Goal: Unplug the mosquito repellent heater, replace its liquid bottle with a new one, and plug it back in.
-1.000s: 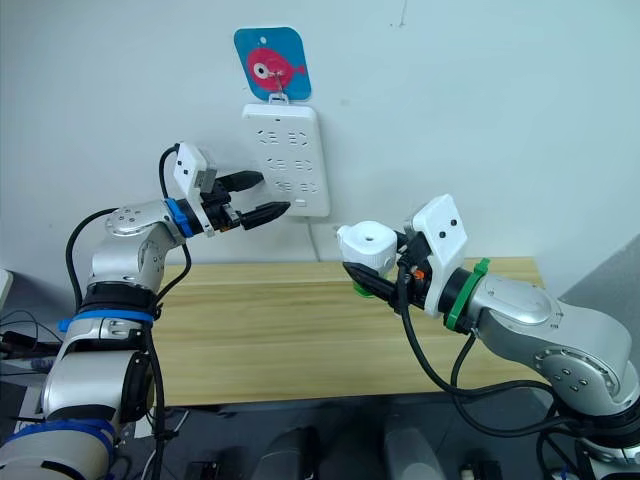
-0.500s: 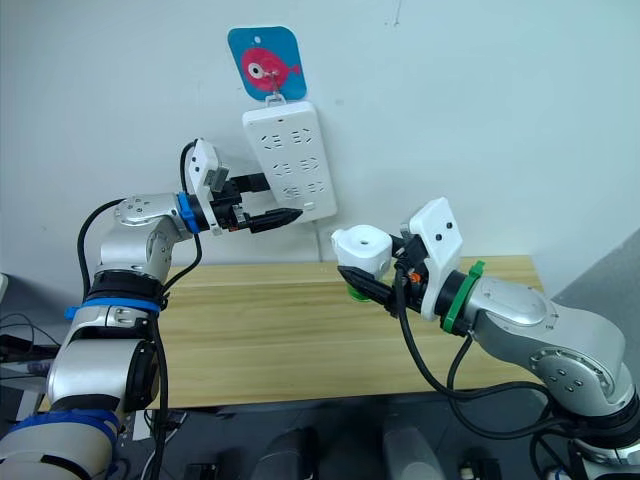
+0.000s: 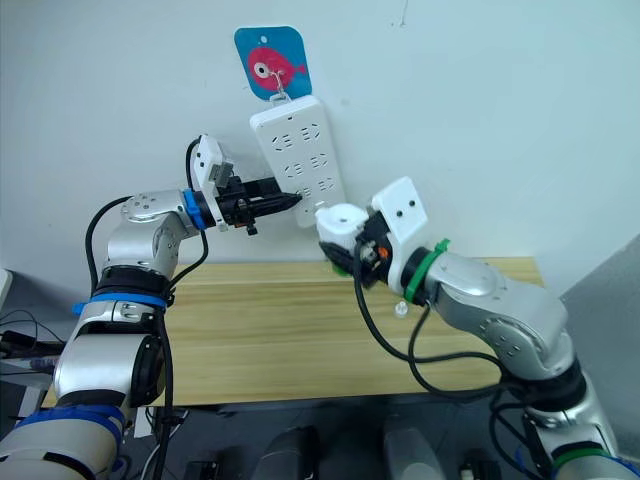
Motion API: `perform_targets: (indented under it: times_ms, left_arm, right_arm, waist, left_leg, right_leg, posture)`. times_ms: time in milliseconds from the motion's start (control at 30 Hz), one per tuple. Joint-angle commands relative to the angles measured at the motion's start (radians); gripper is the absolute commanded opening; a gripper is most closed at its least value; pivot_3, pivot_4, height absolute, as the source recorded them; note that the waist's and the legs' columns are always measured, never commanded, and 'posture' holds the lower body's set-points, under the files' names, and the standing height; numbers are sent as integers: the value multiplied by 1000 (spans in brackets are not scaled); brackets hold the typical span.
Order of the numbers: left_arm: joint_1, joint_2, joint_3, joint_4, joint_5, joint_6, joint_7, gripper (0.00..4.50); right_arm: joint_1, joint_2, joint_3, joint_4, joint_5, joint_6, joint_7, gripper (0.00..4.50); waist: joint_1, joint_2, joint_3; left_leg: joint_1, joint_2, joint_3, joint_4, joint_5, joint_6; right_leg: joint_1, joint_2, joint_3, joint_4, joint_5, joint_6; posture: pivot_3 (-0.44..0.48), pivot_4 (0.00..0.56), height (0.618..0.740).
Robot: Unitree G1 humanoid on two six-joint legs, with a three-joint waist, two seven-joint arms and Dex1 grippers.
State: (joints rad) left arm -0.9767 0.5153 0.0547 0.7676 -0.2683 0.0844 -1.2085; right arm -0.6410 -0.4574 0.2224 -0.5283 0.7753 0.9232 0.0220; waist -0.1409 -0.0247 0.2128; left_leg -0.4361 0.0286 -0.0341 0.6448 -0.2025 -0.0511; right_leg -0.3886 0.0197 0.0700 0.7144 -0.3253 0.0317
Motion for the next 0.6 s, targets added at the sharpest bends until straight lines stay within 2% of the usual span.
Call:
perform_targets:
  times_ms: [33,333,600]
  left_arm:
    - [1,-3,-1,-33,5,-13,4,1289]
    - [24,-1,0,-64,1,3,6,1289]
    - [29,-2,-1,-78,0,13,11,1289]
  right_arm:
    - [-43,47,33,24,-123,-30,-17,3088]
    - [-44,201,56,100,-321,-114,-9,3088]
    - [-28,259,61,131,-423,-130,23,3088]
  waist:
    - [0,0,0]
    - [-3,0,0]
    - [-3,0,0]
  left_leg:
    - [0,0,0,0,0,0]
    - [0,0,-6,0,0,0]
    - [0,0,-8,0,0,0]
  right_leg:
    - [0,0,0,0,0,0]
    - [0,-3,-2,1,0,0]
    - [0,-4,-3,1,0,0]
  posture:
    - [-218,172,723]
    - [-202,165,723]
    - [-201,161,723]
